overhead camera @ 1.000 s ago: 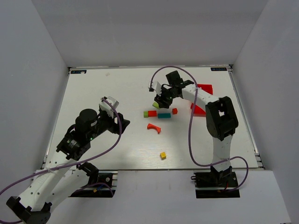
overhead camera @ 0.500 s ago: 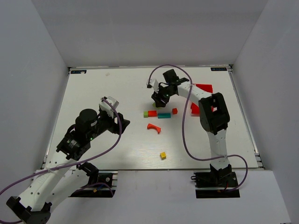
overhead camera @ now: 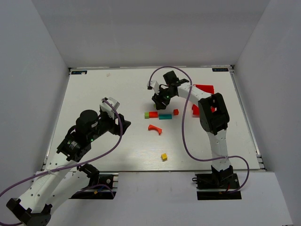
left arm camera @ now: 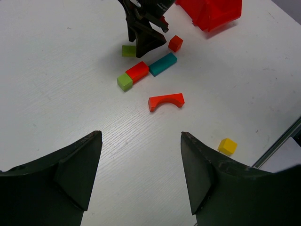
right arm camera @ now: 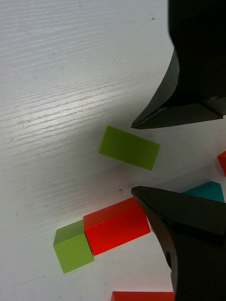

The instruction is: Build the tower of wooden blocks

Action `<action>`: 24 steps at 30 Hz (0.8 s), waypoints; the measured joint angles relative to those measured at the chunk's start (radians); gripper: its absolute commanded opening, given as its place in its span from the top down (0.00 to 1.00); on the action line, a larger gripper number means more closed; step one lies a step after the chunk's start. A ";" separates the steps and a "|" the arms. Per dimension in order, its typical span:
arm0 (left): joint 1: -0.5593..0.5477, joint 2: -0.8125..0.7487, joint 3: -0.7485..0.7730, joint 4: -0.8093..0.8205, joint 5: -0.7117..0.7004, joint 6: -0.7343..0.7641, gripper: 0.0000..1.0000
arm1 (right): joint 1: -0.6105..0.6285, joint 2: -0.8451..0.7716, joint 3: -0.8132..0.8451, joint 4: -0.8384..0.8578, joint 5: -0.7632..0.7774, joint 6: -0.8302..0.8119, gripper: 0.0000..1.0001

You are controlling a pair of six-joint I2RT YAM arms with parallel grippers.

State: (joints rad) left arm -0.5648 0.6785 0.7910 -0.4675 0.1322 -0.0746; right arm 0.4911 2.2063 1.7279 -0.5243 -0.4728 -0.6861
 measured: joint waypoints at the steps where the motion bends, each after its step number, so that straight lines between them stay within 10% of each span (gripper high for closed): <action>1: 0.000 0.000 0.000 0.000 0.000 0.000 0.22 | 0.000 0.002 0.000 0.001 0.001 0.001 0.42; 24: 0.000 0.000 0.000 0.000 0.000 0.000 0.22 | 0.015 0.028 -0.006 0.042 0.084 0.027 0.53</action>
State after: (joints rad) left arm -0.5648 0.6785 0.7910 -0.4675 0.1322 -0.0746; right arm 0.5064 2.2341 1.7214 -0.4824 -0.3885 -0.6590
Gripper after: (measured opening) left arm 0.777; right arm 0.497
